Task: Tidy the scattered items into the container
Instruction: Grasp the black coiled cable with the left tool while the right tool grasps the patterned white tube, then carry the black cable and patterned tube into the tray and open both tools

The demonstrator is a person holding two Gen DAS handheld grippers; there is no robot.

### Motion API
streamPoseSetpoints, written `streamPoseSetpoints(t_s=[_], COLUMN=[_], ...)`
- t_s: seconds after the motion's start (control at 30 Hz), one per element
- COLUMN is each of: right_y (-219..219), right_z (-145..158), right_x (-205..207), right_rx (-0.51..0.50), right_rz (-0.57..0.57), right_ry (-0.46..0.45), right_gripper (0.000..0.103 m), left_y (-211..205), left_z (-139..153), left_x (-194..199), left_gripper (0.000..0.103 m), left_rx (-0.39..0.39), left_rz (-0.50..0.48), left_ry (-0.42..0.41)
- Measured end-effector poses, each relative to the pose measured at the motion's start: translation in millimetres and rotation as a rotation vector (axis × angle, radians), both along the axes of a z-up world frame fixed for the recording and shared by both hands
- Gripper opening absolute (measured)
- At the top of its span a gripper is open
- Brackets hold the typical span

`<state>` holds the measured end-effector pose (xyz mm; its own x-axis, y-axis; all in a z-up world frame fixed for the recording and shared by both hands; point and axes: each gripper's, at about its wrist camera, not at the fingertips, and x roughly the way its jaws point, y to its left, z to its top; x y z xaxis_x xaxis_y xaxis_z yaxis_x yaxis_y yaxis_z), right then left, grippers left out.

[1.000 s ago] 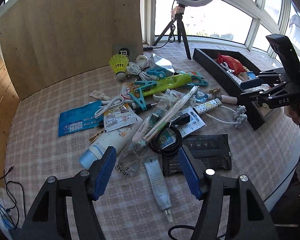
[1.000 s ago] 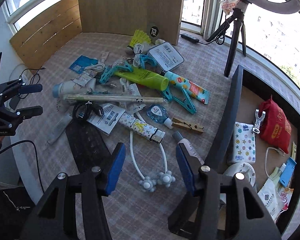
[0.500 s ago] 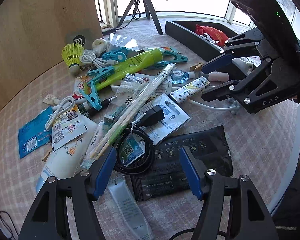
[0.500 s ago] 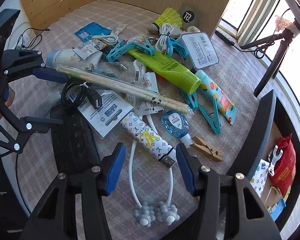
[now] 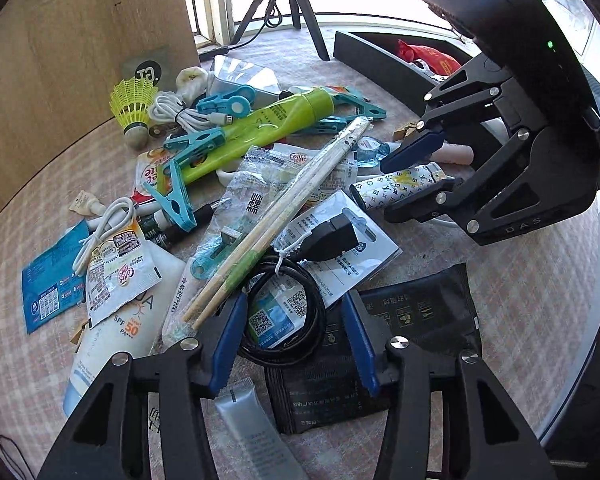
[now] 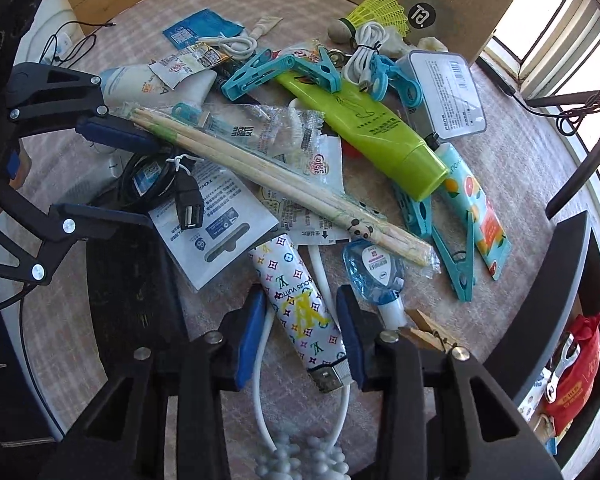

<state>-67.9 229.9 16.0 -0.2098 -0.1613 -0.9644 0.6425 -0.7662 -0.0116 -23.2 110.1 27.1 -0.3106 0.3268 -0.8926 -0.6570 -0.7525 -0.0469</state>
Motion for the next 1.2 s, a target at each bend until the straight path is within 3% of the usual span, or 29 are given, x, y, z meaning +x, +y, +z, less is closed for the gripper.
streamPoseSetpoints(t_s=[0.13, 0.2, 0.37, 0.43, 0.47, 0.87, 0.97, 1.2], right_y=[6.9, 9.6, 14.7, 16.9, 18.8, 25.5, 25.8, 33.7], right_z=[1.3, 2.3, 3.7, 4.2, 4.4, 6.5, 8.5, 9.5], right_x=[2.0, 3.4, 5.8, 6.7, 7.5, 9.7, 5.3, 1.5], right_rx=[-0.025, -0.036, -0.059, -0.068, -0.073, -0.057, -0.082, -0.106], right_rz=[-0.032, -0.044, -0.073, -0.081, -0.086, -0.097, -0.115, -0.14], right_ry=[-0.01, -0.01, -0.017, -0.019, -0.017, 0.013, 0.007, -0.012], right_gripper=[0.035, 0.035, 0.035, 0.035, 0.035, 0.035, 0.023, 0.022], left_y=[0.0, 0.1, 0.4, 1.2, 1.6, -1.9, -2.2, -5.2], left_z=[-0.7, -1.0, -1.7, -1.6, -1.6, 0.0, 1.2, 7.0], left_x=[2.0, 2.9, 5.3, 4.8, 3.6, -1.4, -0.7, -0.4], left_gripper=[0.033, 0.021, 0.022, 0.017, 0.01, 0.008, 0.008, 0.007], left_rx=[0.006, 0.008, 0.014, 0.017, 0.02, 0.063, 0.069, 0.094], left_rz=[-0.001, -0.001, -0.001, -0.002, -0.003, 0.012, 0.015, 0.023], left_ry=[-0.006, -0.009, -0.017, -0.019, -0.02, -0.038, -0.038, -0.036])
